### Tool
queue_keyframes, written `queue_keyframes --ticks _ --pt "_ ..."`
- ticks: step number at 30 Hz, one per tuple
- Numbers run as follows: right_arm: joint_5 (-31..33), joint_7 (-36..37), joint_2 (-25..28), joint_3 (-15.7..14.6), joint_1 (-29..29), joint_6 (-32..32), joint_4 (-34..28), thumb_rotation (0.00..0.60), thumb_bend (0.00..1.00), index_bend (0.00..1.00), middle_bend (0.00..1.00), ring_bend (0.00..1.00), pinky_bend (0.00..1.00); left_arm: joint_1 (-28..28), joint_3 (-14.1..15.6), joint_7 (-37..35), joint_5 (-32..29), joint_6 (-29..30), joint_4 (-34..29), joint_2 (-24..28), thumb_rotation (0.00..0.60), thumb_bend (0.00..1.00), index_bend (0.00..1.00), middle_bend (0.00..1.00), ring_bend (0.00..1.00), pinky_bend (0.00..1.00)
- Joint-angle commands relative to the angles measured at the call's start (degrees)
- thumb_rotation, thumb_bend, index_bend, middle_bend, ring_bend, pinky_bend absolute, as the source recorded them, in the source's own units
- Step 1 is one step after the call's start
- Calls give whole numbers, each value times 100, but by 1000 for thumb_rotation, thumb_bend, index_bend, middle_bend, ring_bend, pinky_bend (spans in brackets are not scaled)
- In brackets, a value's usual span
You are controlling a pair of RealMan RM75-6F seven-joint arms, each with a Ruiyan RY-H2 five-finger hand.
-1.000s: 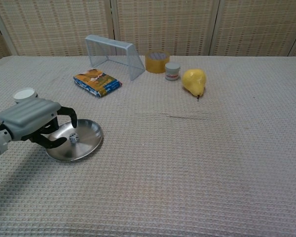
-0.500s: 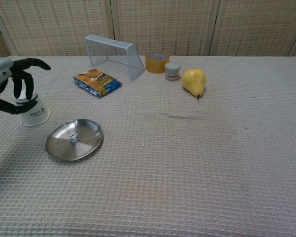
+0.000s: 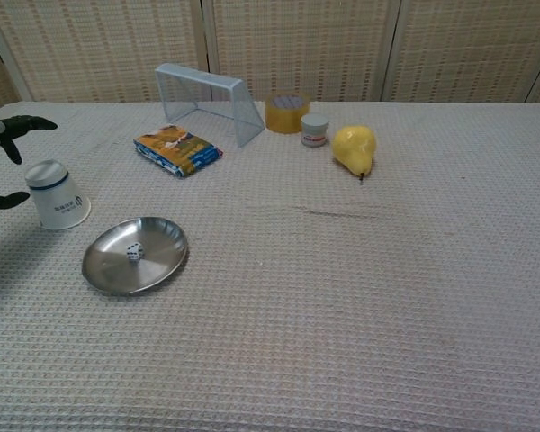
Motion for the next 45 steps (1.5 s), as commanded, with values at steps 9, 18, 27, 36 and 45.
queue_keyframes --ticks 9,18,27,36,45 --pt "56 2 -5 22 23 -54 22 508 80 0 0 0 0 -307 -15 -33 -113 -239 541 -326 600 339 167 188 654 915" --pt "181 -31 -22 50 68 -176 39 509 80 0 0 0 0 -391 -6 8 -224 -286 899 -466 600 340 256 245 686 925" --pt "232 -58 -29 61 83 -205 41 509 80 0 0 0 0 -447 49 -20 -140 -235 1133 -586 600 359 403 399 698 933" --pt "208 -46 -37 46 104 -235 57 512 81 0 0 0 0 -285 75 -528 313 365 539 -366 600 388 484 556 712 944" --pt "39 0 -1 -34 60 -142 12 511 80 0 0 0 0 -107 420 -1356 834 299 -1199 349 600 390 499 586 732 953"
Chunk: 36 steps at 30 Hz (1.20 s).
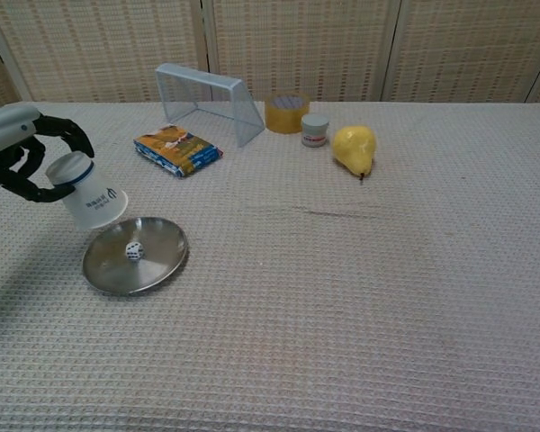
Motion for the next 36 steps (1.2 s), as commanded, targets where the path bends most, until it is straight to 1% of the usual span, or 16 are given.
queue_keyframes --ticks 1,4,8,12,21,26,33,36 --pt "-56 21 20 -26 -23 44 -21 511 80 0 0 0 0 85 205 -314 279 -36 -668 281 600 390 500 587 732 953" --pt "-122 49 43 -49 -46 97 -39 511 80 0 0 0 0 62 285 -146 339 -69 -693 179 600 390 503 590 735 955" --pt "-160 82 67 -60 -65 132 -51 511 80 0 0 0 0 36 371 194 349 -90 -553 -83 600 390 504 591 736 956" --pt "-163 94 76 -60 -66 129 -54 511 80 0 0 0 0 -5 379 462 319 -104 -324 -304 600 388 504 591 736 956" --pt "-125 91 81 -44 -61 102 -54 511 80 0 0 0 0 5 408 940 492 168 241 -632 600 389 523 613 740 956" --pt "-123 82 77 -38 -62 104 -59 511 81 0 0 0 0 36 412 1393 563 364 567 -734 600 389 549 640 747 957" --pt "-145 74 77 -54 -62 91 -68 511 80 0 0 0 0 96 398 1446 559 465 602 -770 600 388 561 661 755 957" --pt "-169 87 86 -58 -72 118 -77 512 81 0 0 0 0 102 420 1349 542 397 502 -757 600 388 563 661 756 957"
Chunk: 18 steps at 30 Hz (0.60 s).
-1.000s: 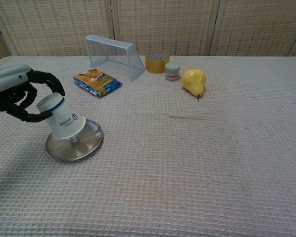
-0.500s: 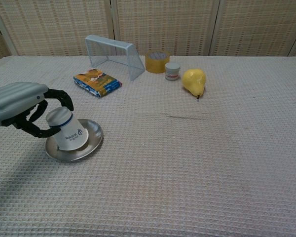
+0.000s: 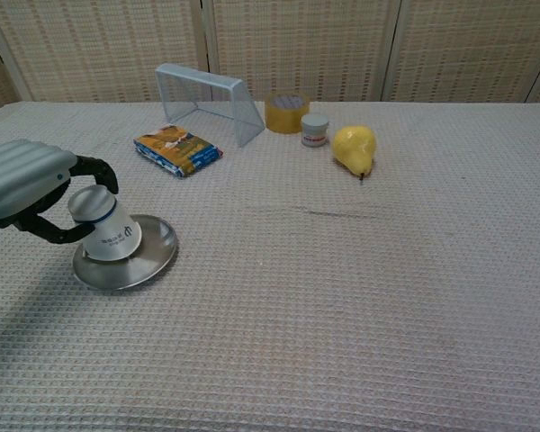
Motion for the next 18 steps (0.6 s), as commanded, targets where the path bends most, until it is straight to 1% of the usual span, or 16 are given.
queue_keyframes --ticks 1,5,10,14,18 --pt "-15 7 6 -3 -9 18 -3 511 81 0 0 0 0 7 30 -177 -26 -108 -152 31 600 387 564 662 756 957" --pt "-25 20 16 -8 -14 23 -7 511 80 0 0 0 0 -40 84 -631 -126 -475 -556 224 600 387 564 662 756 956" --pt "-39 29 24 -10 -21 35 -8 512 81 0 0 0 0 -68 74 -628 -102 -501 -633 277 600 387 565 661 756 956" --pt "-35 30 25 -7 -20 30 -8 511 80 0 0 0 0 -60 35 -337 -24 -311 -453 221 600 387 565 661 755 956" --pt "-29 19 22 -4 -23 31 -13 511 81 0 0 0 0 -72 39 212 -6 -217 -94 93 600 388 566 662 756 956"
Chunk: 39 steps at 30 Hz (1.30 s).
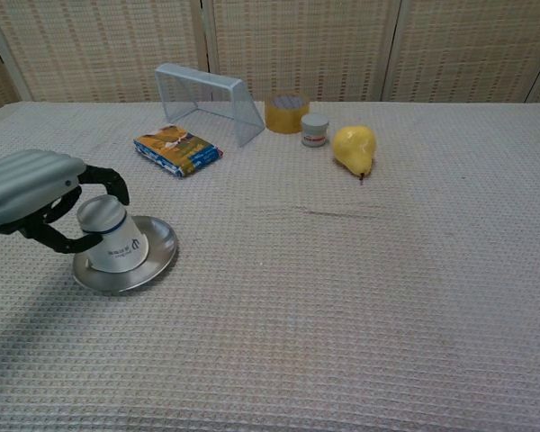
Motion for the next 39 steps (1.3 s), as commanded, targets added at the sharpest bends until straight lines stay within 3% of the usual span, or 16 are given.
queue_keyframes --ticks 1,11,13,15,19,28,39 --pt "2 -4 -2 1 -2 1 -2 511 81 0 0 0 0 -15 -4 528 14 93 358 -136 600 387 568 664 757 956" --pt "-11 -5 0 -12 3 -23 -10 511 81 0 0 0 0 9 -49 698 -99 108 382 -194 600 381 586 683 767 957" --pt "-25 9 7 -17 2 -20 -12 512 80 0 0 0 0 9 -28 555 -213 -76 140 -88 600 382 586 683 767 956" --pt "-26 14 10 -20 0 -21 -12 511 80 0 0 0 0 -24 -17 -170 -409 -541 -546 235 600 382 585 683 767 957" --pt "-25 4 6 -25 6 -42 -11 511 80 0 0 0 0 -94 -60 -450 -330 -628 -809 468 600 384 585 682 769 957" --pt "3 -26 -4 -20 10 -63 -16 511 81 0 0 0 0 -345 -265 -489 -857 -1099 -719 547 600 383 574 674 769 957" --pt "41 -34 7 -11 18 -93 -30 511 80 0 0 0 0 -299 -257 375 -861 -474 -110 166 600 384 575 675 772 957"
